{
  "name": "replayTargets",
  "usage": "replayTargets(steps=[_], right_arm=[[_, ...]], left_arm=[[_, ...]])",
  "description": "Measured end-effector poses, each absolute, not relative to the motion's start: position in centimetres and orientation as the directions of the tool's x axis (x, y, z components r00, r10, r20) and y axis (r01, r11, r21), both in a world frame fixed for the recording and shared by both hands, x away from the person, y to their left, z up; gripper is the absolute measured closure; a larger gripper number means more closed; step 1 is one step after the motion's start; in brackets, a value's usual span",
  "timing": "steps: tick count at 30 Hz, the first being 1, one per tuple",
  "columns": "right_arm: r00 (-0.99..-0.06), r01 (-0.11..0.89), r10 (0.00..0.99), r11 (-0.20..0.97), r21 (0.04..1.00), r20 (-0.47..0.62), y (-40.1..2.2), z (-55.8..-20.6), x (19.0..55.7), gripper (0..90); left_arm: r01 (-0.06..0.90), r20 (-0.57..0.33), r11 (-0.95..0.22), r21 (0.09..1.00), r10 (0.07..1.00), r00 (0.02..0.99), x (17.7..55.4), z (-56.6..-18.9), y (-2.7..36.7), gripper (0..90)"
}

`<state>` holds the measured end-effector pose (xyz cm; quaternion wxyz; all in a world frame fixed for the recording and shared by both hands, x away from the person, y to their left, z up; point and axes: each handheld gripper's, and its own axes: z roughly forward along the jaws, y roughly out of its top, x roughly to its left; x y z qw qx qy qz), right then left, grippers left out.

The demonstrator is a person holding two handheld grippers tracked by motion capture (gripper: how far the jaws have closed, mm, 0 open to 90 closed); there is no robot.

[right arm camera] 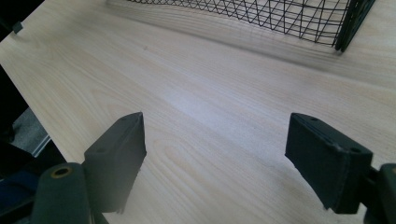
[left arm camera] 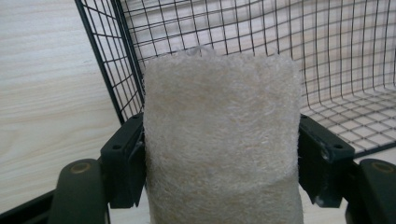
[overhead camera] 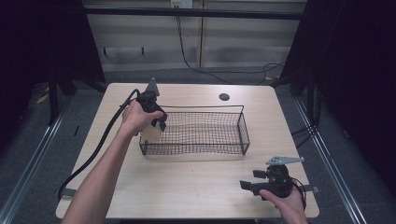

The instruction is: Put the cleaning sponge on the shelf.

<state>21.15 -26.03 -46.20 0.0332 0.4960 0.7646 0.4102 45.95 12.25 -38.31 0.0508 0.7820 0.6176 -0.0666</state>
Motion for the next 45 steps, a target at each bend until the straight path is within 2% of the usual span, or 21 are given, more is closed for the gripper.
replayTargets(steps=[18,27,31,45], right_arm=[[-0.508,0.730,0.786,0.176,0.660,0.352,-25.9,-46.2,21.1,20.1],[-0.509,0.731,0.785,0.176,0.660,0.354,-26.0,-46.1,21.1,20.1],[-0.509,0.731,0.785,0.177,0.659,0.353,-26.0,-46.1,21.1,20.1],[-0.510,0.732,0.784,0.180,0.657,0.355,-25.9,-46.2,21.1,20.1]], left_arm=[[0.978,-0.130,-0.206,-0.016,0.971,0.202,45.6,-40.2,11.4,28.3],[0.978,-0.131,-0.207,-0.029,0.971,0.202,45.6,-40.5,11.4,28.3],[0.979,-0.167,-0.198,-0.039,0.968,0.189,45.8,-41.4,11.9,28.3],[0.981,-0.157,-0.188,-0.040,0.971,0.179,45.6,-42.4,11.2,28.1]])
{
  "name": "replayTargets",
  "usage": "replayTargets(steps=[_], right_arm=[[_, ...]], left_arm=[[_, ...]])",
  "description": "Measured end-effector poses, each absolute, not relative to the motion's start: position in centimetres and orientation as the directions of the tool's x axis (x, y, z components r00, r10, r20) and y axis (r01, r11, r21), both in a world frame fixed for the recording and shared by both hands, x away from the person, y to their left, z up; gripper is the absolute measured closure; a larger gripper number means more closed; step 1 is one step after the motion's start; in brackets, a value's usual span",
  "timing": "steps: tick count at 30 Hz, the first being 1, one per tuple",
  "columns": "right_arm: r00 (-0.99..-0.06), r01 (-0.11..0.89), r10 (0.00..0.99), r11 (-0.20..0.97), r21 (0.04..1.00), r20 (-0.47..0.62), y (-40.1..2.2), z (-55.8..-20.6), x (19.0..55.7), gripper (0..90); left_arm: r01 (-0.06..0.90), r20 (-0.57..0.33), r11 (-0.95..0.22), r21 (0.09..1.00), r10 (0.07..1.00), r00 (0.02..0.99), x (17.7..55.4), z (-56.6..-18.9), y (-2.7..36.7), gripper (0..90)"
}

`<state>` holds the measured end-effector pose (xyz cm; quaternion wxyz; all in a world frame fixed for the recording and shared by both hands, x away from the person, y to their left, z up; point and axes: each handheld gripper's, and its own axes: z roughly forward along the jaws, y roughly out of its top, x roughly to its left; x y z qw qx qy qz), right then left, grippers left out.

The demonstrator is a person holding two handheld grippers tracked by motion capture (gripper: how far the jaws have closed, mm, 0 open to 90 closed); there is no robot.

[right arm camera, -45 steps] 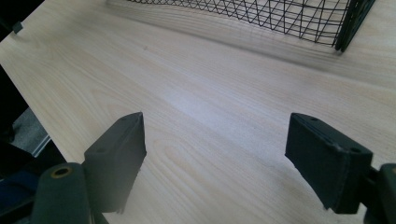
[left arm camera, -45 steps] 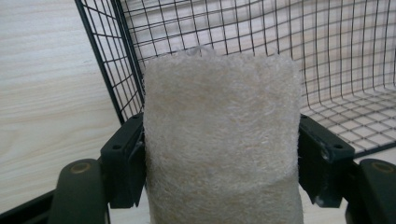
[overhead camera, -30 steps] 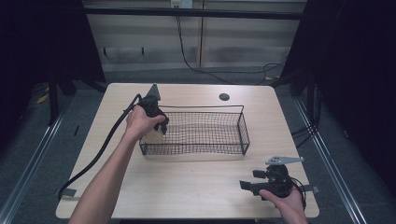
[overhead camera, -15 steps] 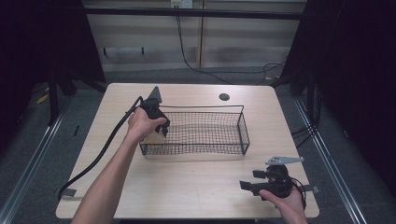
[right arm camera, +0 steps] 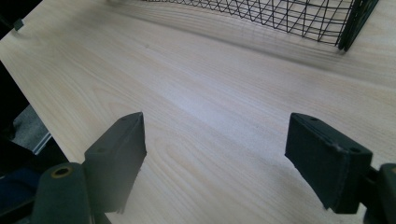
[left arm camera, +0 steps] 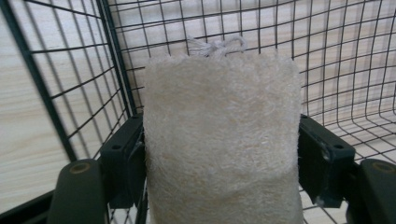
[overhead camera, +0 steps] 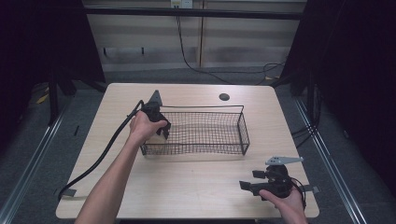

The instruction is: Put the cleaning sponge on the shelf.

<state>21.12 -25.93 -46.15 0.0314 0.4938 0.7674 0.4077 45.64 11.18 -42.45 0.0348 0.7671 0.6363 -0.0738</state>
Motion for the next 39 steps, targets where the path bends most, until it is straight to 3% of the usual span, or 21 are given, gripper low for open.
replayTargets(steps=[8,27,39], right_arm=[[-0.510,0.733,0.784,0.180,0.656,0.355,-26.0,-46.2,21.1,20.1],[-0.514,0.729,0.782,0.183,0.660,0.352,-25.9,-46.1,21.0,20.2],[-0.514,0.730,0.782,0.183,0.659,0.352,-25.9,-46.1,21.0,20.2]], left_arm=[[0.983,-0.114,-0.179,-0.035,0.978,0.174,45.6,-43.3,10.8,28.0],[0.982,-0.142,-0.187,-0.038,0.973,0.180,45.5,-43.7,10.5,27.2],[0.981,-0.154,-0.192,-0.036,0.971,0.184,45.6,-43.4,10.7,21.6]])
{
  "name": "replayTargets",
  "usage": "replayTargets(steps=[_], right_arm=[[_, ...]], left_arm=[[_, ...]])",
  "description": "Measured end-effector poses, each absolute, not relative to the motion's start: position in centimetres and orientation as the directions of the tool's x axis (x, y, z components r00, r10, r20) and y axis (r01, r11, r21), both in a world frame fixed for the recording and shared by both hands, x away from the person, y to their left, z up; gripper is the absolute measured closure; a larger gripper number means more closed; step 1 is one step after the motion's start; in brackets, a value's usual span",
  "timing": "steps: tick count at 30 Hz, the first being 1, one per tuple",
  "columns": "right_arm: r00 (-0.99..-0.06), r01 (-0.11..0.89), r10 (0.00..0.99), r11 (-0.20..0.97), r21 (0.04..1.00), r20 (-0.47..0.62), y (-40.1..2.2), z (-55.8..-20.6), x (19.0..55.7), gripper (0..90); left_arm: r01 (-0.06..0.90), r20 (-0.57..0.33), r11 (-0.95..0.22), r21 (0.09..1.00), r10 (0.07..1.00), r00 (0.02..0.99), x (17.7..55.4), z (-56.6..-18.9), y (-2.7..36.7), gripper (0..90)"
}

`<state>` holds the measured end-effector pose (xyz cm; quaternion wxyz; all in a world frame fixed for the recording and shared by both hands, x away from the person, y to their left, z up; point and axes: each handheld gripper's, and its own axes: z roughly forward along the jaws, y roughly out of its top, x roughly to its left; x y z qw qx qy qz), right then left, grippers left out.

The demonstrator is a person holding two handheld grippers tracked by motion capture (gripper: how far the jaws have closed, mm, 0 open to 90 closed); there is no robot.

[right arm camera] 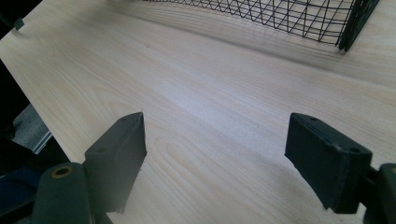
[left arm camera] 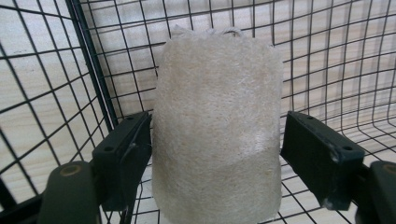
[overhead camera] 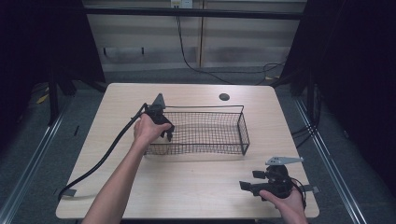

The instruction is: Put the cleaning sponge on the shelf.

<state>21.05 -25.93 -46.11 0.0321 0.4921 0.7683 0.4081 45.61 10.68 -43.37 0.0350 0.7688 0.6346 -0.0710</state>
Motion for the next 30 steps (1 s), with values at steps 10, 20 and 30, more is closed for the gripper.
replayTargets(steps=[10,20,30], right_arm=[[-0.509,0.732,0.785,0.179,0.658,0.353,-25.9,-46.1,21.1,20.1],[-0.511,0.730,0.784,0.179,0.659,0.353,-25.9,-46.1,21.1,20.1],[-0.511,0.729,0.783,0.177,0.661,0.354,-26.0,-46.1,21.0,20.1]], left_arm=[[0.975,-0.178,-0.223,-0.024,0.960,0.215,45.3,-42.3,11.1,22.1],[0.974,-0.216,-0.226,0.029,0.950,0.227,44.8,-40.5,11.8,21.9],[0.933,-0.318,-0.310,0.182,0.879,0.355,43.9,-38.4,12.5,16.4]])
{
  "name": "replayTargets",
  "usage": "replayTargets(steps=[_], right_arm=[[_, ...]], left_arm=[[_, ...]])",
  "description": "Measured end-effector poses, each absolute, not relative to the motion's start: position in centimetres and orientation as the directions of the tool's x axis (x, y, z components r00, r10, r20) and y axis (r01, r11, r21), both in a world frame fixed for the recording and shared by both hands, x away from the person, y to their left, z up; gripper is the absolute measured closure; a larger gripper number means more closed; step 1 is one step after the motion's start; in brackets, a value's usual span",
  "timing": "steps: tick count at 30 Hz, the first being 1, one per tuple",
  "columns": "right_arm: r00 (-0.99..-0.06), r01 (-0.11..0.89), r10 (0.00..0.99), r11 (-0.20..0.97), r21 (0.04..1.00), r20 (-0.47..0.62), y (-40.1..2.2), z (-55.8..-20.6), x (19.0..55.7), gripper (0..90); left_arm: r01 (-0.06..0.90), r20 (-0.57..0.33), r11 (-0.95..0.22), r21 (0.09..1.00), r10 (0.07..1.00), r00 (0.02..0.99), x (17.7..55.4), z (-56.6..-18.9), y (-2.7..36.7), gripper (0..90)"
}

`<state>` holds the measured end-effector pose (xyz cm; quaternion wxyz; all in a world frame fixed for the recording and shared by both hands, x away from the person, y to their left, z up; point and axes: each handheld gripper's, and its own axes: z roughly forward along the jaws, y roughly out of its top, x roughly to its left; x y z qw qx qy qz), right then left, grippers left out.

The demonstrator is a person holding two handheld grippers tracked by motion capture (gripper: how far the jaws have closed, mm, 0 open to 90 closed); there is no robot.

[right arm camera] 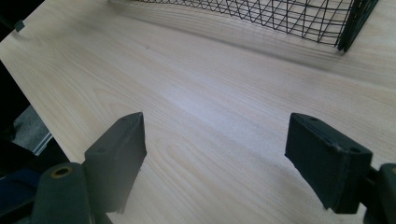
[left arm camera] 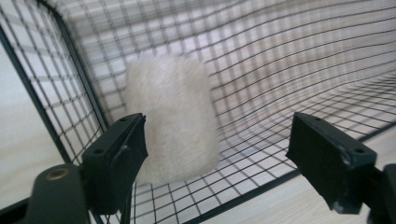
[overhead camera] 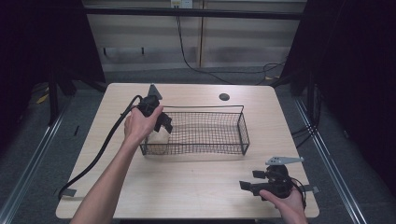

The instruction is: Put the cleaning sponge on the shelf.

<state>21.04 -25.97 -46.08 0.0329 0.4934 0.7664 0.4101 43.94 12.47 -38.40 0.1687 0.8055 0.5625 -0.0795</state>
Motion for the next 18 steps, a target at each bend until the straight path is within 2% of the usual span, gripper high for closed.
replayTargets(steps=[4,9,11,18], right_arm=[[-0.510,0.729,0.784,0.176,0.662,0.353,-26.0,-46.1,21.1,20.1],[-0.511,0.729,0.783,0.175,0.662,0.355,-26.0,-46.1,21.0,20.1],[-0.507,0.730,0.785,0.172,0.661,0.355,-26.1,-46.1,21.0,20.1],[-0.507,0.729,0.786,0.174,0.662,0.353,-26.1,-46.1,21.0,20.1]], left_arm=[[0.911,-0.350,-0.359,0.203,0.842,0.410,43.6,-37.8,12.7,16.9],[0.889,-0.333,-0.384,0.250,0.828,0.451,43.0,-37.0,13.4,16.9],[0.875,-0.406,-0.390,0.288,0.777,0.480,42.6,-36.5,14.1,17.0],[0.842,-0.394,-0.412,0.347,0.751,0.530,41.8,-35.4,16.0,19.4]])
